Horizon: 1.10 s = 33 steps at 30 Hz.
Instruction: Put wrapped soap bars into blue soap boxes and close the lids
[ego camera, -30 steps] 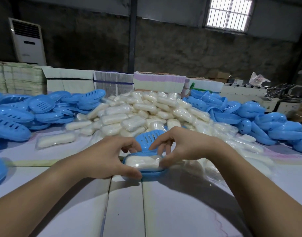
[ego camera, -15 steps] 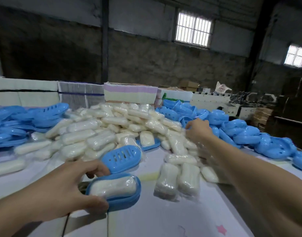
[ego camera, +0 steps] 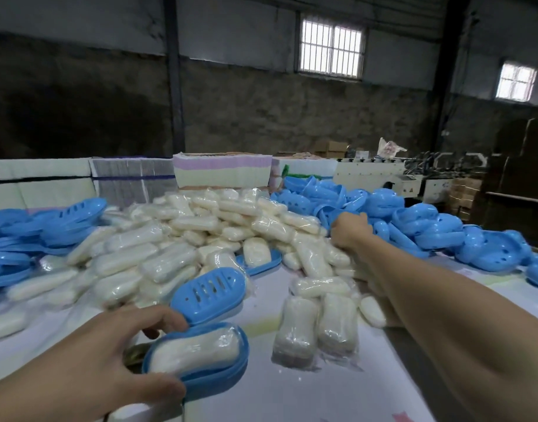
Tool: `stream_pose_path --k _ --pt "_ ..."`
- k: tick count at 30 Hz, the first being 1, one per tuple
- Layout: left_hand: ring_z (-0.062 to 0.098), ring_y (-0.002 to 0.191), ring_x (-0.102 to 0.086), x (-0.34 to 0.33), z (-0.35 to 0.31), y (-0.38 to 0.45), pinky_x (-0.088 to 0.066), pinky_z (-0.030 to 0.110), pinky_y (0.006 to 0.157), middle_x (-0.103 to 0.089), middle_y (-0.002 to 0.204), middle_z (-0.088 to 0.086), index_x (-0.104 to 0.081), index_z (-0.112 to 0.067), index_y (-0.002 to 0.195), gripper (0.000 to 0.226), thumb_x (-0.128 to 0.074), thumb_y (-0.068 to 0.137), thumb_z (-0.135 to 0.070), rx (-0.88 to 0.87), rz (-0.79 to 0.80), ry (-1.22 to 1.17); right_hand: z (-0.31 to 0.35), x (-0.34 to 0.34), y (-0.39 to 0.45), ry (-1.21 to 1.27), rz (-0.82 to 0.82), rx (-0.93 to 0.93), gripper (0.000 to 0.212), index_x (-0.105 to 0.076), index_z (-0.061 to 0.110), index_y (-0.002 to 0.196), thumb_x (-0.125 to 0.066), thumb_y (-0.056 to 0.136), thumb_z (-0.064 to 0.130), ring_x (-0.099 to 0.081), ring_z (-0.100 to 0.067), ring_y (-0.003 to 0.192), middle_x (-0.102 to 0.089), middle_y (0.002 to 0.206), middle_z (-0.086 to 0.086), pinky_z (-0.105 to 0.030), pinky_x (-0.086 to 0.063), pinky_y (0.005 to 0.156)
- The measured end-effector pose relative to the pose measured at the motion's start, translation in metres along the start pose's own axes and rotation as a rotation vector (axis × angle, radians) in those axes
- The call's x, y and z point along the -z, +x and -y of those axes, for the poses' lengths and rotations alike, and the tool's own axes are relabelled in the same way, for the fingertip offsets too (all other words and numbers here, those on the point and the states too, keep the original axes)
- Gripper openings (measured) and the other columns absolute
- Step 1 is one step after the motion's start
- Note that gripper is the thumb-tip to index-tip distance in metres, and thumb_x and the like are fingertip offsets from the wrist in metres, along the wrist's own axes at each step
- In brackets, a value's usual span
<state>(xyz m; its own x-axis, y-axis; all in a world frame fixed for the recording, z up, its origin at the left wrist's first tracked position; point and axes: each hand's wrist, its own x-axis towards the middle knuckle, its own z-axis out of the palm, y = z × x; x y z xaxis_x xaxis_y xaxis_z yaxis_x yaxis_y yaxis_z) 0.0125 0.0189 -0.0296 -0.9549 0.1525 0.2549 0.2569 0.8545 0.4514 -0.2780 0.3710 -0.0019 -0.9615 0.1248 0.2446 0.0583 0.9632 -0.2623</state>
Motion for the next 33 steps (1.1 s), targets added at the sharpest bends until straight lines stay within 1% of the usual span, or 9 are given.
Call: stream_pose_path --k 2,5,10,13,18,22,28,30,33 --pt "-0.021 0.084 -0.055 0.001 -0.003 -0.002 -0.041 0.001 0.071 -0.046 0.112 -0.048 -0.042 -0.076 0.116 0.099 -0.060 0.022 -0.102 -0.010 0.010 -0.008 -0.003 0.004 -0.005 0.117 -0.123 0.031 0.025 -0.070 0.016 0.095 -0.048 0.086 0.008 -0.047 -0.031 0.104 -0.058 0.090 -0.008 -0.042 -0.049 0.086" --pt "-0.022 0.089 -0.053 0.000 -0.008 -0.003 -0.040 0.002 0.074 -0.043 0.114 -0.052 -0.040 -0.076 0.116 0.090 -0.071 0.033 -0.087 -0.038 0.019 -0.005 0.003 0.019 -0.017 0.417 -0.291 0.127 0.028 -0.072 0.019 0.103 -0.057 0.086 0.003 -0.058 -0.021 0.100 -0.067 0.103 -0.004 -0.034 -0.052 0.085" --pt "-0.012 0.104 -0.053 -0.003 -0.009 -0.007 -0.041 0.008 0.082 -0.062 0.106 -0.031 -0.059 -0.064 0.108 0.069 -0.074 0.042 -0.075 -0.028 0.020 -0.036 0.054 0.054 -0.071 0.844 -0.299 0.297 0.024 -0.063 0.030 0.100 -0.057 0.093 0.008 -0.054 -0.014 0.077 -0.058 0.090 0.001 -0.031 -0.049 0.074" --pt "-0.008 0.104 -0.056 -0.005 -0.010 -0.010 -0.043 0.013 0.088 -0.064 0.105 -0.025 -0.067 -0.048 0.106 0.064 -0.076 0.046 -0.070 0.014 0.038 -0.076 0.086 0.070 -0.123 1.230 -0.057 0.359 0.034 -0.061 0.035 0.100 -0.057 0.091 0.002 -0.055 -0.016 0.082 -0.053 0.090 -0.009 -0.035 -0.055 0.075" --pt "-0.009 0.101 -0.057 -0.007 -0.009 -0.010 -0.044 0.008 0.082 -0.064 0.108 -0.022 -0.056 -0.048 0.113 0.064 -0.088 0.059 -0.053 0.017 0.023 -0.155 0.105 0.065 -0.192 1.602 0.683 0.407 0.044 -0.075 0.028 0.101 -0.057 0.084 -0.008 -0.056 -0.017 0.076 -0.055 0.086 -0.009 -0.032 -0.049 0.070" --pt "-0.006 0.088 -0.066 -0.007 -0.008 -0.009 -0.051 0.015 0.075 -0.062 0.113 -0.020 -0.043 -0.054 0.121 0.083 -0.089 0.052 -0.059 0.070 0.040 -0.238 0.094 0.041 -0.212 1.535 0.972 0.329 0.046 -0.073 0.014 0.113 -0.058 0.076 -0.009 -0.062 -0.016 0.075 -0.064 0.097 -0.010 -0.028 -0.053 0.057" --pt "-0.019 0.101 -0.052 -0.008 -0.009 -0.008 -0.046 0.006 0.079 -0.055 0.111 -0.025 -0.040 -0.059 0.122 0.090 -0.078 0.043 -0.074 0.077 0.021 -0.166 0.083 0.037 -0.208 1.139 0.931 0.435 0.051 -0.062 0.025 0.127 -0.072 0.080 0.011 -0.046 -0.013 0.053 -0.054 0.073 -0.008 -0.019 -0.036 0.041" --pt "-0.015 0.101 -0.054 -0.007 -0.009 -0.008 -0.047 0.008 0.083 -0.055 0.112 -0.023 -0.039 -0.056 0.127 0.093 -0.078 0.044 -0.073 0.081 0.023 -0.161 0.082 0.036 -0.211 0.860 0.815 0.573 0.050 -0.059 0.043 0.123 -0.075 0.076 0.037 -0.053 -0.014 0.057 -0.061 0.070 -0.001 -0.020 -0.043 0.048" --pt "-0.006 0.101 -0.057 -0.006 -0.009 -0.009 -0.048 0.012 0.085 -0.055 0.112 -0.021 -0.040 -0.053 0.130 0.089 -0.085 0.054 -0.064 0.083 0.024 -0.138 0.081 0.032 -0.210 0.652 0.639 0.677 0.060 -0.053 0.057 0.119 -0.074 0.063 0.063 -0.068 -0.016 0.092 -0.068 0.107 0.007 -0.035 -0.057 0.085"
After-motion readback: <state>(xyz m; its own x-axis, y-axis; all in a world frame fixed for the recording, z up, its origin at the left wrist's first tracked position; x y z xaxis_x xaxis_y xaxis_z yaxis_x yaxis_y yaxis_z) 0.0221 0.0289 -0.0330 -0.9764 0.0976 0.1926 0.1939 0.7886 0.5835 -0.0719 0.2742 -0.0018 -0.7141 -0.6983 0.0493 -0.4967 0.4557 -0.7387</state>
